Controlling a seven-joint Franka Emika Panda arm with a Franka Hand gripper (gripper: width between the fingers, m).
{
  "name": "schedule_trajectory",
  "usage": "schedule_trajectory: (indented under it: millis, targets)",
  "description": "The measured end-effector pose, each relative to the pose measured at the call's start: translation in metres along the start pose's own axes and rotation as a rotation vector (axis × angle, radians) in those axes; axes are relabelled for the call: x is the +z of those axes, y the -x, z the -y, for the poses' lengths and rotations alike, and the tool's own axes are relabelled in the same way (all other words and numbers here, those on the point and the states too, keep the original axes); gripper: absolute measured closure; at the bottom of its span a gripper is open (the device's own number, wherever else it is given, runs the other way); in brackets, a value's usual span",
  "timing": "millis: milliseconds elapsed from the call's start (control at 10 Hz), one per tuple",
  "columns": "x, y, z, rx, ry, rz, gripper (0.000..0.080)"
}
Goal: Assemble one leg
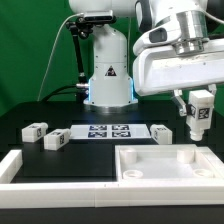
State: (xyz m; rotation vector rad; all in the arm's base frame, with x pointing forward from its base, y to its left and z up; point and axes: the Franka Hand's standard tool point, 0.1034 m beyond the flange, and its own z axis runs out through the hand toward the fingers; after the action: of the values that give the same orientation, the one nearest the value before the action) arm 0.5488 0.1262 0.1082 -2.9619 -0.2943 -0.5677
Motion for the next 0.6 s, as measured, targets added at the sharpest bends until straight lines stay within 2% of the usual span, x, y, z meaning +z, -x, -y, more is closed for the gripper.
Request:
schedule_trajectory:
  millis: [300, 400, 600]
  targets:
    - [0.002, 0.0, -0.003, -0.001, 0.01, -0.048, 0.0512]
    - [0.007, 0.003, -0.004, -0.014, 0.009, -0.037, 0.0512]
    - [0.023, -0.021, -0.012, -0.03, 0.0, -0.034, 0.0512]
